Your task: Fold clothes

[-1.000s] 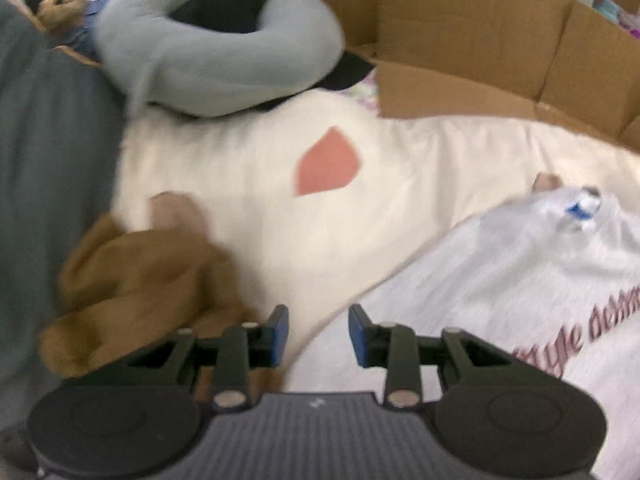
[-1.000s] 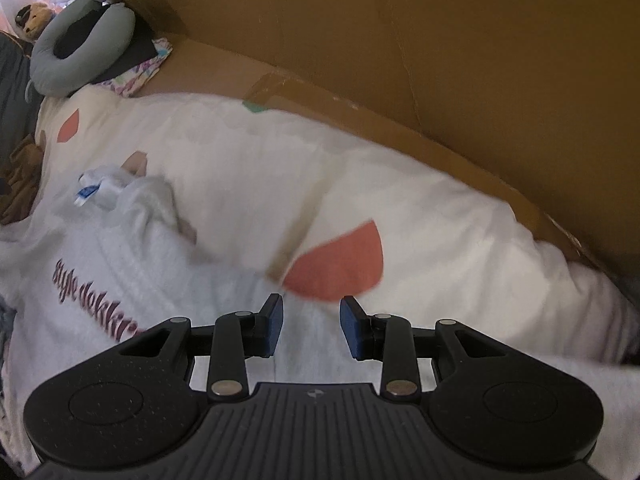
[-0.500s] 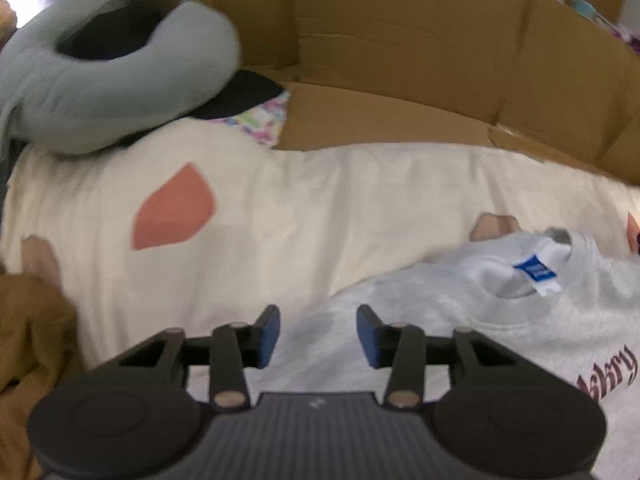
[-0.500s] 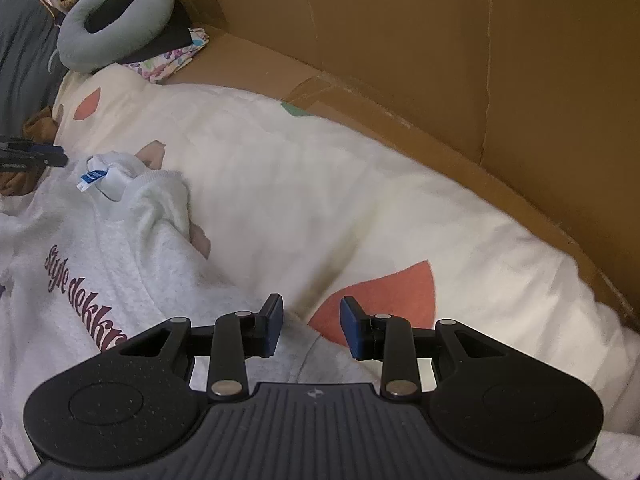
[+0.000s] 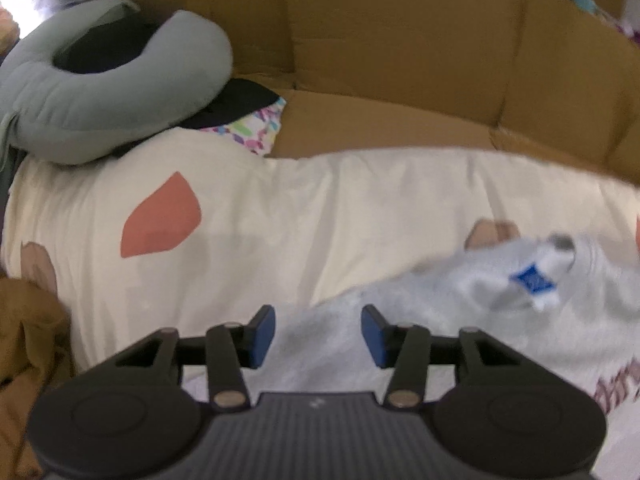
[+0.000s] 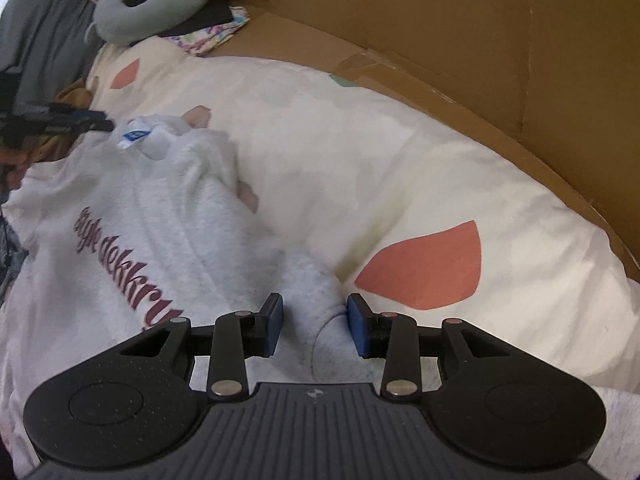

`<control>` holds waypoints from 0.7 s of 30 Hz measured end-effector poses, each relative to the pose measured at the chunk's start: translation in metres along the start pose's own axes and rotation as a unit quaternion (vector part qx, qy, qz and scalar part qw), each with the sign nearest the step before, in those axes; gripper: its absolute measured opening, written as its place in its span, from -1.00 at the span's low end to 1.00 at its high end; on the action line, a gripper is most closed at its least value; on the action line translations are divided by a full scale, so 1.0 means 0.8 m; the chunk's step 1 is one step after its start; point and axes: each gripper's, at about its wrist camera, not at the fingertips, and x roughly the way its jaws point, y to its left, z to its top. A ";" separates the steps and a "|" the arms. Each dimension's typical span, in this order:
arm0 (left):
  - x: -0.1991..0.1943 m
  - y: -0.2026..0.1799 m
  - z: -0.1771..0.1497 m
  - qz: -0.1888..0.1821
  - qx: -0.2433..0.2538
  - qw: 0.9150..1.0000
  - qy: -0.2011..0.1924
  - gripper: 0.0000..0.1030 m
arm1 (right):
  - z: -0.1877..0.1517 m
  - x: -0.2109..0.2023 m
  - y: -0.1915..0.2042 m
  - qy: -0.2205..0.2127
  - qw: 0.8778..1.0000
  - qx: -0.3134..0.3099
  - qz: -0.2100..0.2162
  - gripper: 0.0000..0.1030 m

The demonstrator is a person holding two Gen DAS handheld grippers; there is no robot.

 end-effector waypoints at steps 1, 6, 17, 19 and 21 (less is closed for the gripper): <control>-0.002 -0.002 0.005 -0.005 -0.007 1.000 -0.002 -0.02 | -0.001 -0.002 0.000 0.000 1.000 -0.002 0.004 -0.27; -0.018 -0.041 0.047 -0.054 0.000 0.998 -0.015 -0.02 | -0.012 -0.007 0.000 -0.005 1.000 -0.006 0.010 -0.55; 0.036 -0.210 0.101 -0.123 0.082 0.987 0.064 0.08 | -0.038 -0.021 0.013 -0.031 0.999 -0.002 0.023 -0.75; 0.053 -0.226 0.098 -0.118 0.067 0.987 0.089 0.08 | -0.044 -0.020 0.014 -0.035 0.999 0.006 0.024 -0.75; 0.064 -0.235 0.094 -0.121 0.054 0.985 0.107 0.08 | -0.051 -0.018 0.021 -0.036 0.999 -0.001 0.022 -0.75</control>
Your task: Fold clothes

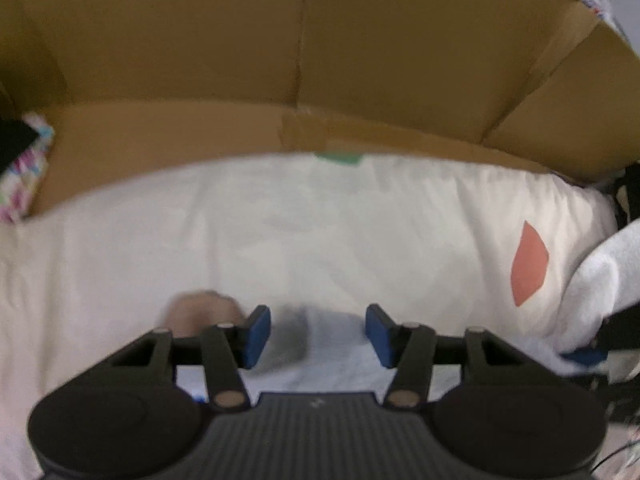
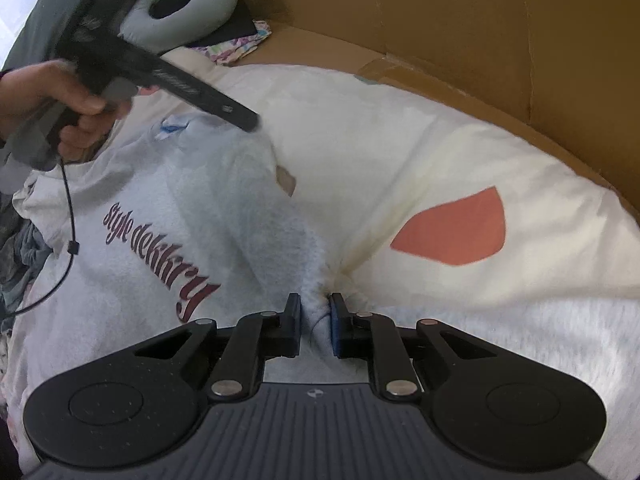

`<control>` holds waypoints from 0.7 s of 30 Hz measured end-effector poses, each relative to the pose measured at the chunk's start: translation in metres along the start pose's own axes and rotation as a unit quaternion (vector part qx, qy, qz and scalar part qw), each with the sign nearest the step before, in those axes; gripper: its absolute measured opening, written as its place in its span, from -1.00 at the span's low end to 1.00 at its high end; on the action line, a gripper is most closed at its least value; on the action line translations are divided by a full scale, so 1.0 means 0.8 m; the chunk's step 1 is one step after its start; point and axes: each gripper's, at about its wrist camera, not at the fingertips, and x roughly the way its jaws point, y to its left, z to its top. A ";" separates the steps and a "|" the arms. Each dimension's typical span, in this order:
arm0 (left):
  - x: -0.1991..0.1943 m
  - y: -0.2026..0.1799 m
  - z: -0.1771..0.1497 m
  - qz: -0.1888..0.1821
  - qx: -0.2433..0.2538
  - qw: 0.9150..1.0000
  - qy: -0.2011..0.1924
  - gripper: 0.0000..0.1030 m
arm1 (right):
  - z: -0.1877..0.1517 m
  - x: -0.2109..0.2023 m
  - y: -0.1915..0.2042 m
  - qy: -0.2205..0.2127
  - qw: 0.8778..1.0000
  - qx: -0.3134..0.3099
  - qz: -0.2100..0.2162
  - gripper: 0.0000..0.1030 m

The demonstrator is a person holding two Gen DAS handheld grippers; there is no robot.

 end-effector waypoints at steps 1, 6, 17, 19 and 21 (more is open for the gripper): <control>0.003 -0.004 -0.001 -0.002 -0.003 1.000 0.001 0.08 | -0.003 0.001 0.004 0.000 1.000 -0.008 -0.002 -0.75; 0.013 -0.018 -0.009 -0.005 -0.013 1.000 0.015 -0.15 | -0.011 0.005 0.013 0.002 1.000 -0.022 0.000 -0.71; -0.016 -0.021 -0.052 -0.024 0.003 0.999 0.029 -0.77 | 0.022 -0.029 -0.036 -0.027 0.996 0.058 0.058 -0.49; -0.021 -0.021 -0.061 -0.026 0.011 0.999 0.030 -0.77 | 0.031 -0.032 -0.047 -0.037 0.995 0.071 0.052 -0.49; -0.027 -0.019 -0.068 -0.029 0.017 0.999 0.028 -0.77 | 0.039 -0.026 -0.050 -0.038 0.996 0.065 0.036 -0.49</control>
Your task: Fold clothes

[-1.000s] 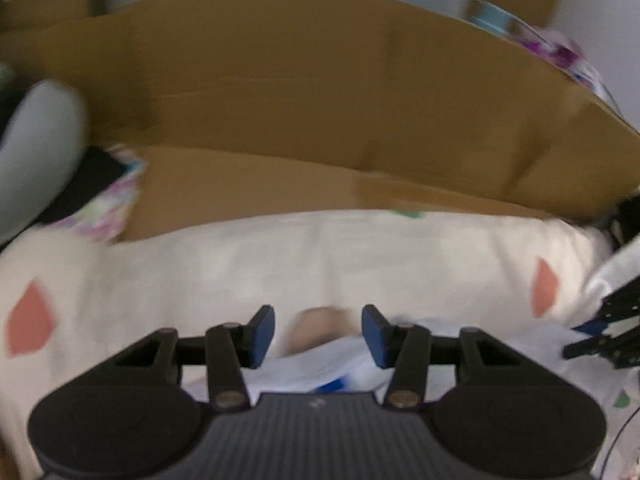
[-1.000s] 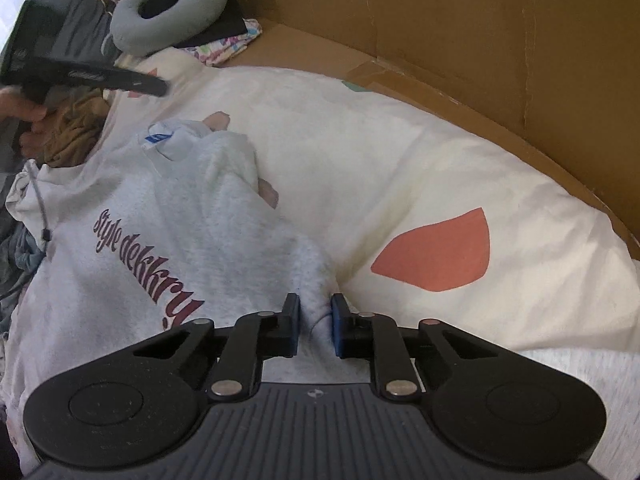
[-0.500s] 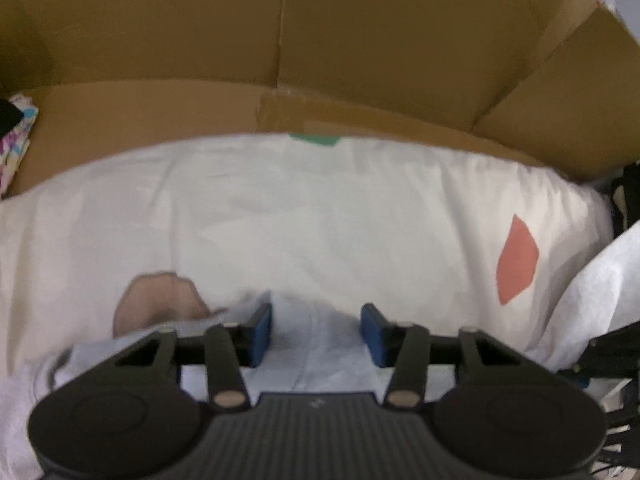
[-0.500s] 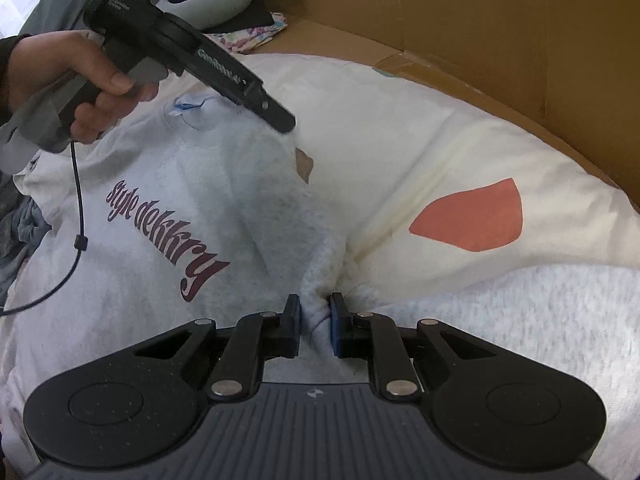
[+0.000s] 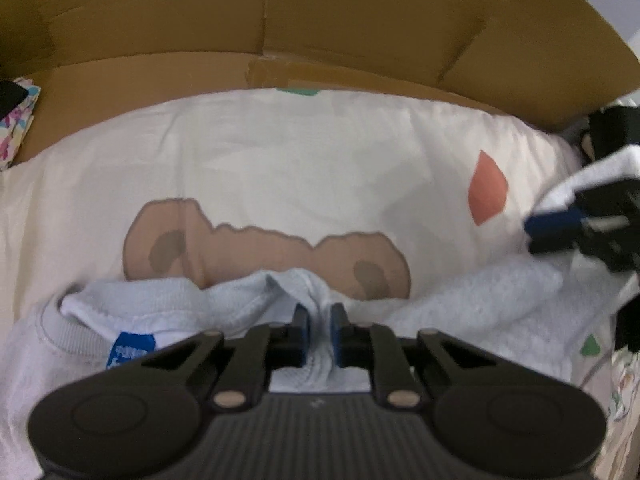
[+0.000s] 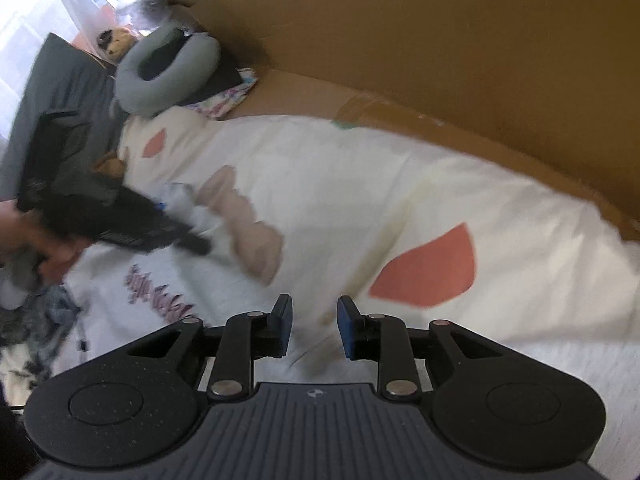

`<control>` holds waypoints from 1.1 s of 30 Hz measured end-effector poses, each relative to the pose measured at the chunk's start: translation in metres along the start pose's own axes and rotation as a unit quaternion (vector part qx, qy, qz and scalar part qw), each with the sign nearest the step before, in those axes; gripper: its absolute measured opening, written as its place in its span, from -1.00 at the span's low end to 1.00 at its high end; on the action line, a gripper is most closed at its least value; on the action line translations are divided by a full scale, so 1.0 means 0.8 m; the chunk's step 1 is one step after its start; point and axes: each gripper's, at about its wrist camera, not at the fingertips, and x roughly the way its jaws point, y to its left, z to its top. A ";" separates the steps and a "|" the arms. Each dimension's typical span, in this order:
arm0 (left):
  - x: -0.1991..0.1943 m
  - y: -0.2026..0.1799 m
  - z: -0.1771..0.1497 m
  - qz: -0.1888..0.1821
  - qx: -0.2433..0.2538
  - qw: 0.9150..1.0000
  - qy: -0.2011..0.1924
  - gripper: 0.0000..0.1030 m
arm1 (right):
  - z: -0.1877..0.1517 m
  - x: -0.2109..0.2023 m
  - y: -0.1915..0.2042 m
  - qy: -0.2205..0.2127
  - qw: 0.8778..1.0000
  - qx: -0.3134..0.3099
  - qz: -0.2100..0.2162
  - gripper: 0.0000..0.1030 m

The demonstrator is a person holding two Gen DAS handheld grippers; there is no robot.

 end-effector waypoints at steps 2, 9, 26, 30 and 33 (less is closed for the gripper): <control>-0.004 0.000 -0.006 -0.005 -0.003 1.000 -0.005 -0.77 | 0.004 0.013 0.000 0.008 1.000 -0.007 -0.008 -0.49; -0.013 0.009 -0.018 -0.027 -0.018 0.999 -0.013 -0.72 | -0.005 0.049 0.010 0.057 0.998 -0.037 -0.009 -0.46; 0.017 0.011 -0.033 -0.012 -0.005 0.999 0.044 -0.53 | -0.044 0.057 0.035 0.094 0.986 -0.137 -0.008 -0.13; 0.016 0.011 -0.031 -0.015 0.000 0.999 0.042 -0.62 | -0.040 0.052 0.032 0.090 0.986 -0.138 -0.007 -0.73; 0.009 0.009 -0.028 -0.017 0.012 0.999 0.029 -0.74 | -0.035 0.039 0.034 0.074 0.987 -0.145 -0.011 -0.84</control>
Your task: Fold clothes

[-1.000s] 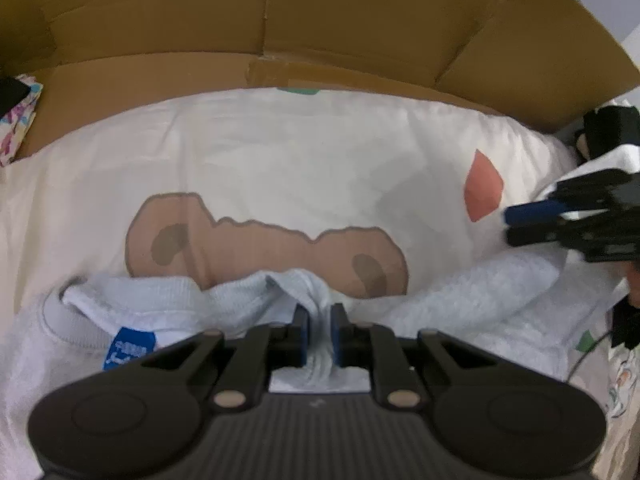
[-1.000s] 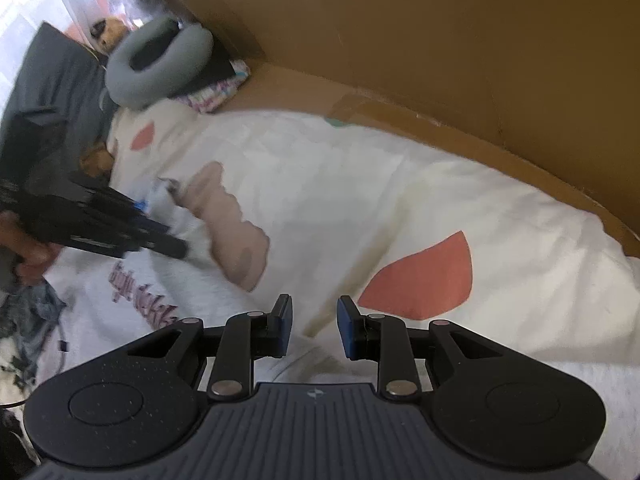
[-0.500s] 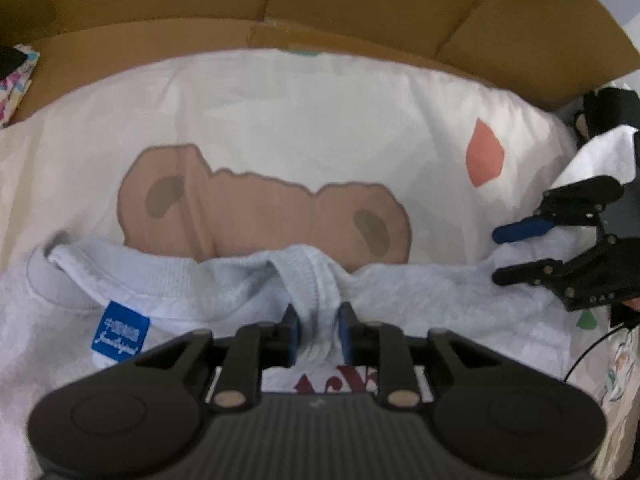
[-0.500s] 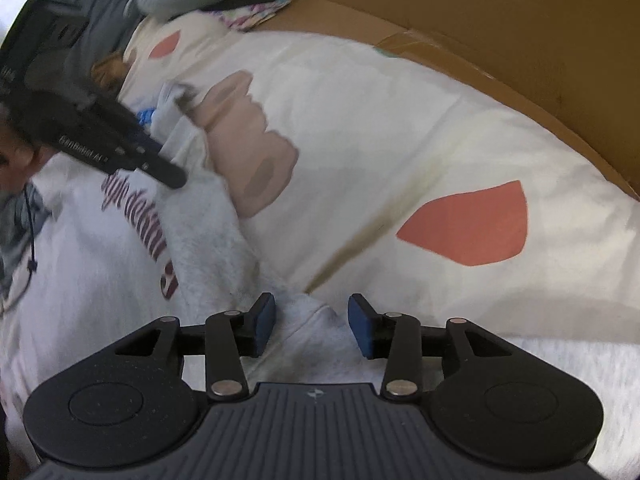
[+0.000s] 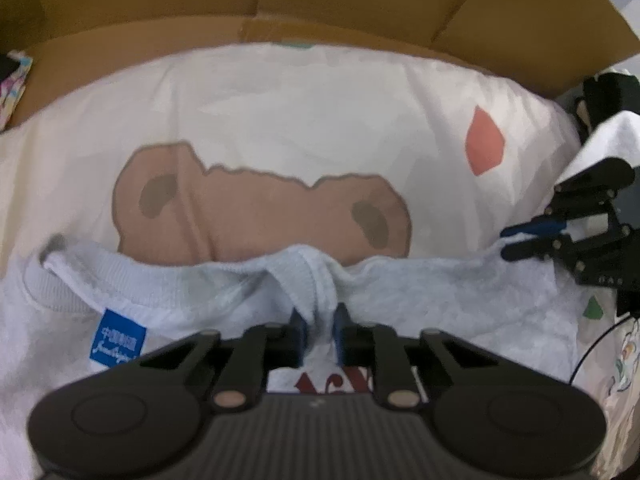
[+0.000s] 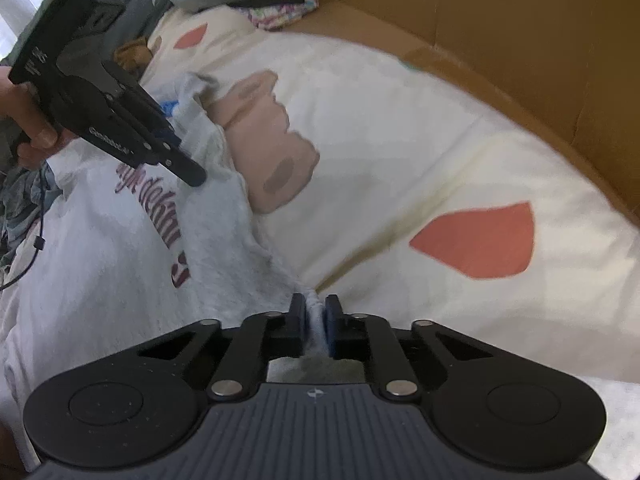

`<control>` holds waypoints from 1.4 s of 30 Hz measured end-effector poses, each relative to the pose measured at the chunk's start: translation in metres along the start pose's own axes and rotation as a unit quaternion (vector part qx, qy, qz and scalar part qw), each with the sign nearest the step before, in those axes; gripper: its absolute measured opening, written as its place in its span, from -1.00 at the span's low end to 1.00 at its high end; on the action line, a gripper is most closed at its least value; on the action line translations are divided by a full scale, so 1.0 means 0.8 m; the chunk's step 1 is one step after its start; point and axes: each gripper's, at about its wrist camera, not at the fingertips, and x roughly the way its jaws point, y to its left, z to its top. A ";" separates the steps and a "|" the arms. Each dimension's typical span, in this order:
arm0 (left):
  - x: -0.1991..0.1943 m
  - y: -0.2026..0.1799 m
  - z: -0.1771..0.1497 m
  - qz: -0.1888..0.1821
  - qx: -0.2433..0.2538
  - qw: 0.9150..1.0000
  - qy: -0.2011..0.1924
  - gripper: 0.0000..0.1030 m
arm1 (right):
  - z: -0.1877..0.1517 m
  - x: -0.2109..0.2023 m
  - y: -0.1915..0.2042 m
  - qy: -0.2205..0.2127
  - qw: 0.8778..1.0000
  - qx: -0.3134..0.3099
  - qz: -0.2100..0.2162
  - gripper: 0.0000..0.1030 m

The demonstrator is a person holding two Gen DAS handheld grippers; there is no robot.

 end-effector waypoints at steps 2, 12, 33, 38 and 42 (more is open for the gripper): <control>-0.009 0.002 0.005 0.000 0.003 1.000 -0.019 -0.77 | 0.005 -0.009 0.000 -0.014 1.000 -0.005 -0.019 -0.85; -0.033 -0.001 0.037 0.017 0.009 0.991 -0.134 -0.78 | 0.027 -0.051 -0.014 -0.095 0.988 -0.005 -0.123 -0.85; -0.054 0.048 0.010 0.042 0.035 0.993 -0.100 -0.23 | 0.033 -0.019 -0.038 -0.035 0.992 0.037 -0.116 -0.28; -0.096 0.101 -0.031 0.085 -0.012 0.988 -0.125 -0.23 | 0.042 -0.011 -0.040 -0.014 0.993 0.015 -0.117 -0.26; -0.123 0.147 -0.067 0.121 -0.053 0.981 -0.142 -0.23 | 0.054 -0.011 -0.049 -0.008 0.993 0.019 -0.114 -0.26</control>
